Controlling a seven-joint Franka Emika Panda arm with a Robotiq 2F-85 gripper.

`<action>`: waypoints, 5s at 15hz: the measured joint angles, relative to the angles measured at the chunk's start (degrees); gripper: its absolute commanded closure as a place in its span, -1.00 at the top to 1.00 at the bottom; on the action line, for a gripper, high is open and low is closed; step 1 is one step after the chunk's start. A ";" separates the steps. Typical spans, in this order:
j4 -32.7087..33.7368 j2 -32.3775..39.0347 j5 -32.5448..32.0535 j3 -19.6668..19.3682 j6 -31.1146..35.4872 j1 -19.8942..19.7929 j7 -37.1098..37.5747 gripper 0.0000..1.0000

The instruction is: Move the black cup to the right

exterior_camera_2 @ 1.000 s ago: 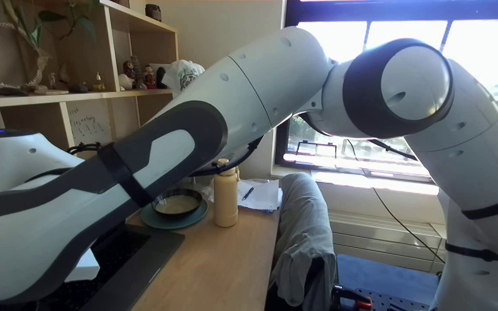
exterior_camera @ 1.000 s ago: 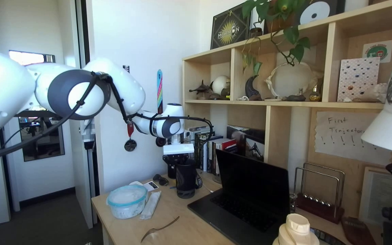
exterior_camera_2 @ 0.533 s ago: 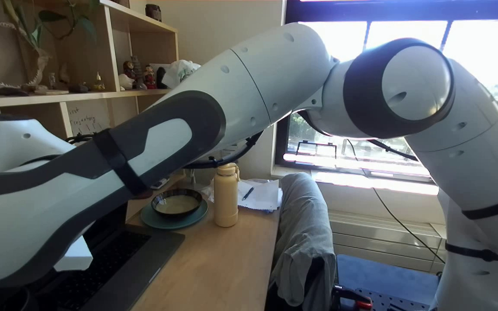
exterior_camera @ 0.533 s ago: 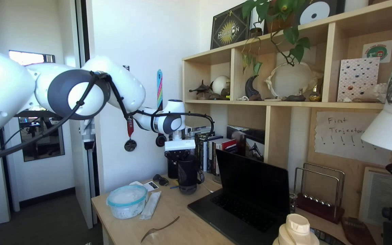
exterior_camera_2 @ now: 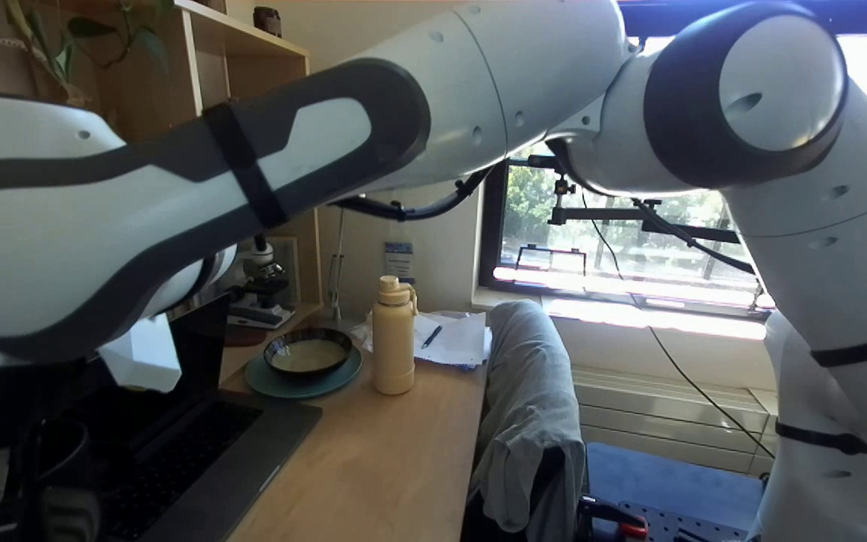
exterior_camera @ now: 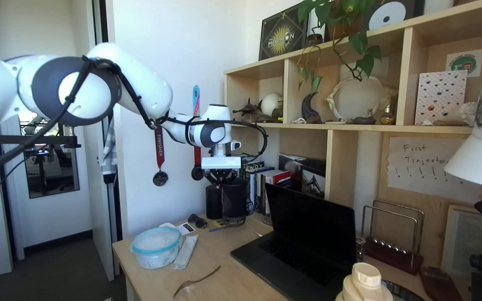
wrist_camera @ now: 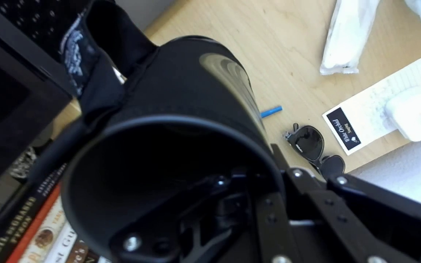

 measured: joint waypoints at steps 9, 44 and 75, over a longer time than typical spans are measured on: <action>-24.71 -19.22 6.79 -6.77 6.68 -7.82 6.93 -0.90; -56.22 -33.44 6.96 -23.32 26.60 -14.72 33.08 -0.91; -21.54 -31.00 -6.12 -10.81 -1.71 -0.64 27.03 1.00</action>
